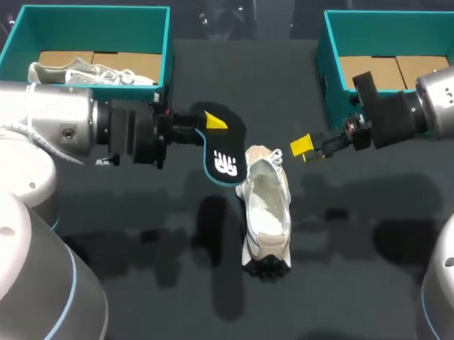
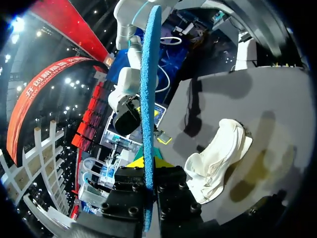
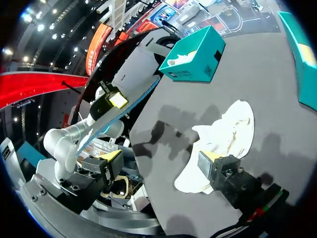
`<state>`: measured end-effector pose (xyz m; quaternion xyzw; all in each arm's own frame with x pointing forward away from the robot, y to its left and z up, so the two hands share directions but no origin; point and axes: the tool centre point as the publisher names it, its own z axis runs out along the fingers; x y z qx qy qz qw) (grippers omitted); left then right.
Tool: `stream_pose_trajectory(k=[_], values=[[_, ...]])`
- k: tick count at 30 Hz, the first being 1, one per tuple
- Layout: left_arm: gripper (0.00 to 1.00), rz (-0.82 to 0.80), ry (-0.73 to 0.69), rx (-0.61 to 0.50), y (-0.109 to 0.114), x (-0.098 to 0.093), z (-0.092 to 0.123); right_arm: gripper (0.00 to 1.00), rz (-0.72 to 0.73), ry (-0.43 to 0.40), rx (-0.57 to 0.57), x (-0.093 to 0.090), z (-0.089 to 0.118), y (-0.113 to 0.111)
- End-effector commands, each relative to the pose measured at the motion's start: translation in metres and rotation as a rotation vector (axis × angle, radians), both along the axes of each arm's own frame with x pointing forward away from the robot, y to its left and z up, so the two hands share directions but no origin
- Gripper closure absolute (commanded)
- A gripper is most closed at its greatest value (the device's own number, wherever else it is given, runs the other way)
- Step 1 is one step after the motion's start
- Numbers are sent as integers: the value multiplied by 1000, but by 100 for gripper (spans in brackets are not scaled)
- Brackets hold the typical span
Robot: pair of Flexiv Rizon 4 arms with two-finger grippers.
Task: Take the shoe out of the shoebox, open the shoe tongue, remove and reinsert the insole, then place the shoe into the shoebox
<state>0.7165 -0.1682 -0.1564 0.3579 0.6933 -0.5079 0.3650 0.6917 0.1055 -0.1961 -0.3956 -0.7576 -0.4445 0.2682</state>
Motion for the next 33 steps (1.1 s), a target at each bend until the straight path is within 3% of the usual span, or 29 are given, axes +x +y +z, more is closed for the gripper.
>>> stream_pose_trajectory(k=[1, 3, 15, 21, 27, 29, 33], values=[[100, 7, 158, 37, 3, -24, 10, 0, 168, -196, -114, -13, 0, -22], [100, -3, 241, 29, 3, -32, 11, 0, 261, -233, -149, -18, -8, -27], [100, 1, 255, 38, -3, -38, 8, 0, 261, -233, -149, -18, -8, -27], [100, 38, 413, -11, -17, -61, 2, 0, 385, -396, -253, -33, -25, -31], [100, 8, 648, -39, -28, -79, -10, 0, 436, -542, -220, -43, -45, -38], [100, 8, 648, -39, -28, -79, -10, 0, 491, -556, -148, -46, -50, -40], [100, 8, 648, -39, -28, -79, -10, 0, 491, -556, -148, -46, -50, -40]])
